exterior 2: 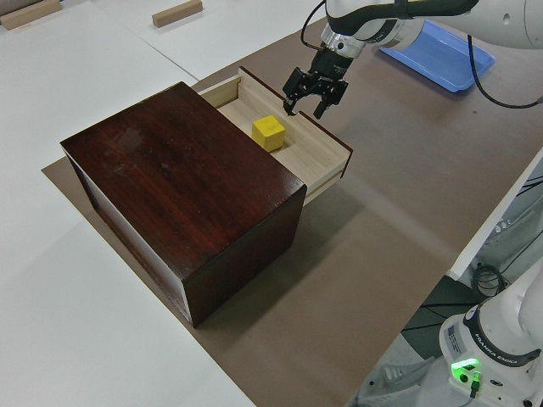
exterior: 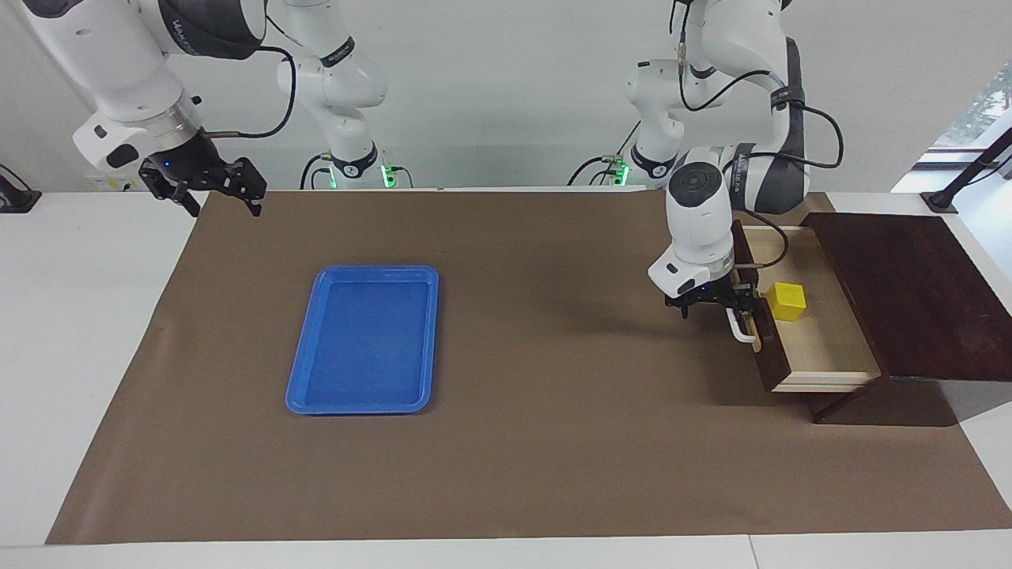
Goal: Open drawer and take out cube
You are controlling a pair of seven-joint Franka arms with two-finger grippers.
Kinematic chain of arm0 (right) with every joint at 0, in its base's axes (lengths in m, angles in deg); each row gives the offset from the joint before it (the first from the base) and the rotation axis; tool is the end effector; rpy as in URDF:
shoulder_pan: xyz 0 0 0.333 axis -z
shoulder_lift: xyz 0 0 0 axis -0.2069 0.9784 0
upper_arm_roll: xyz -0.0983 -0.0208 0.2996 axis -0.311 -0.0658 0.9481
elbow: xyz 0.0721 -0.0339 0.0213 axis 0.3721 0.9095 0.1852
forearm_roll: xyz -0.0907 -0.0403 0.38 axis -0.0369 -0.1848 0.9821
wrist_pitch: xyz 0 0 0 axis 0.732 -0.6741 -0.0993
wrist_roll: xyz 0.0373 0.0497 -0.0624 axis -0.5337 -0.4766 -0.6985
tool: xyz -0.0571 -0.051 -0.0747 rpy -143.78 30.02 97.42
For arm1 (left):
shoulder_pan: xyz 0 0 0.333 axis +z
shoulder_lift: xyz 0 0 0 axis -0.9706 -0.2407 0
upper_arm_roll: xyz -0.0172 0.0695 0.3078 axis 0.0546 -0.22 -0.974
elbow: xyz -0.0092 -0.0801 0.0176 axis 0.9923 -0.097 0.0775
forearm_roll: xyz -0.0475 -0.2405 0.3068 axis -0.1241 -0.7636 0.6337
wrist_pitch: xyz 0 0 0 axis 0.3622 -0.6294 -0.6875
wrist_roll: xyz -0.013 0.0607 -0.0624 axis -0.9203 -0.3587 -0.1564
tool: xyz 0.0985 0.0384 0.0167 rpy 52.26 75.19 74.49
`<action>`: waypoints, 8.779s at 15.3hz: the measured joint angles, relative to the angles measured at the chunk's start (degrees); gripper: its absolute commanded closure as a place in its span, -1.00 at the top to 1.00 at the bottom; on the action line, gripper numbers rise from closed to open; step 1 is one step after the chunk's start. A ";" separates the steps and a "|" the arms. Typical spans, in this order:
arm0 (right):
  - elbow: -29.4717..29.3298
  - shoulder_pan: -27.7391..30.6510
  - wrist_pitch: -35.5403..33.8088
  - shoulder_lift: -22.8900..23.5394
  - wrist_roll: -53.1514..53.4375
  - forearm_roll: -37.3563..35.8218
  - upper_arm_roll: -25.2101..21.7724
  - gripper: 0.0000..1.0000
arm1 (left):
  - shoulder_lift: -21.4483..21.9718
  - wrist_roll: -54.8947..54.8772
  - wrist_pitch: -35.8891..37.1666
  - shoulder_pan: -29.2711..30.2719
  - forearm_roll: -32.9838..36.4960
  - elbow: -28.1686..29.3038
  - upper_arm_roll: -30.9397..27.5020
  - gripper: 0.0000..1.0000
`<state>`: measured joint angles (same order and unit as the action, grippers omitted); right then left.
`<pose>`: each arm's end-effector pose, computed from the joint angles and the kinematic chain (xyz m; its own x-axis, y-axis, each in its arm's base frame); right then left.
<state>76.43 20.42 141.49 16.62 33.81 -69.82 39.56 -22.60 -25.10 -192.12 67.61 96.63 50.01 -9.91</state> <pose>0.5349 -0.0436 0.6077 0.9960 -0.0128 -0.0880 -0.0119 -0.9999 0.0113 0.5647 -0.1607 0.3888 0.9039 -0.4246 -0.0521 -0.4107 -0.8273 -0.3833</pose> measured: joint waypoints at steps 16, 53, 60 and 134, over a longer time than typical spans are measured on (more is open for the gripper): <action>0.00 0.00 0.00 0.00 0.00 0.00 0.00 1.00 | 2.14 40.28 15.62 9.28 -23.74 -20.11 -3.25 1.00; 4.50 -2.13 3.12 -0.51 33.54 11.08 0.38 1.00 | 1.82 67.65 4.93 17.90 -24.18 -7.44 -3.08 -1.00; 9.45 -7.95 11.52 2.38 60.44 23.83 0.57 1.00 | 1.10 75.89 21.82 15.58 -26.73 -23.99 -2.59 -1.00; -8.64 -39.80 47.12 31.82 96.63 49.91 -0.30 -1.00 | -5.53 115.30 14.46 -11.16 -26.35 -22.56 -1.39 -1.00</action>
<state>67.78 -19.37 188.61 48.44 130.44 -19.91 39.26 -28.13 90.19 -177.66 56.45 70.28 27.45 -11.29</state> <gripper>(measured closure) 0.436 0.445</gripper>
